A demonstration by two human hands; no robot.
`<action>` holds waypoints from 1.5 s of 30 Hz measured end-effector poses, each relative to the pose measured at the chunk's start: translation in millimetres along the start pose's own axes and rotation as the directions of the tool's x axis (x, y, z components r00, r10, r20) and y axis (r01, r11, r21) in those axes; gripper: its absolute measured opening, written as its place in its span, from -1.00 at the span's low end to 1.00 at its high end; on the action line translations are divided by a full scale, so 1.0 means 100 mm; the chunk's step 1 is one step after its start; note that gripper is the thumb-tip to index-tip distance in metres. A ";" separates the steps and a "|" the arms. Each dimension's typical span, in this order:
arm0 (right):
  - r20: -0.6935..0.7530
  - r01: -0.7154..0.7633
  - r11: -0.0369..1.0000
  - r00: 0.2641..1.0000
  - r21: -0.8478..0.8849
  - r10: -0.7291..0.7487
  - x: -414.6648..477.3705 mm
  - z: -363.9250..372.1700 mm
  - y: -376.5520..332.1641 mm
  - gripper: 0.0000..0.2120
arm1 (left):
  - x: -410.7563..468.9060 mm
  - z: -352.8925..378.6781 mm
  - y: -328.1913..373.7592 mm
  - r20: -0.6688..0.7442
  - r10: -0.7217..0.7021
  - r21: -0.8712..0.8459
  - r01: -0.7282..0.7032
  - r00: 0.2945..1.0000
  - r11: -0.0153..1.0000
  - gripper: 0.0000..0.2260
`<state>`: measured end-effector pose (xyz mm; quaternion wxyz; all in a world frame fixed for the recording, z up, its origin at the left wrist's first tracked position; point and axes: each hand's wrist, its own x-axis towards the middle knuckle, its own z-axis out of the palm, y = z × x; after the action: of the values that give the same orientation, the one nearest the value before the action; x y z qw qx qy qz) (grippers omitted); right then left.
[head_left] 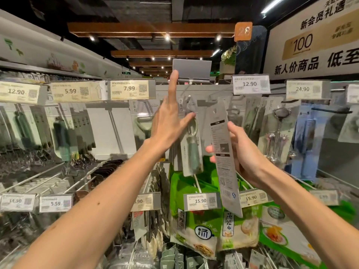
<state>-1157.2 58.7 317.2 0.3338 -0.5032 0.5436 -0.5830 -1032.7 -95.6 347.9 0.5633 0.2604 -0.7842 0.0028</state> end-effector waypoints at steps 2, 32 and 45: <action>-0.014 -0.024 0.992 1.000 -0.120 0.023 -0.06 -0.05 0.05 -0.54 | -0.03 -0.09 -0.01 -0.018 0.025 0.042 -0.024 1.000 0.999 -0.11; 0.007 0.386 0.843 0.910 -0.375 -0.414 0.07 0.37 0.38 -0.34 | -0.49 -0.42 0.15 0.291 -0.322 -0.538 0.432 0.901 0.723 -0.65; -0.039 0.427 0.833 0.882 -0.353 -0.469 0.40 0.29 0.17 -0.25 | -0.05 -0.34 0.16 0.067 0.001 -0.372 0.024 0.998 0.928 -0.34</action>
<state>-1142.9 9.8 306.7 0.0630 -0.6284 0.5209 -0.5742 -1007.9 -69.6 360.6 0.5763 0.1536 -0.7870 -0.1579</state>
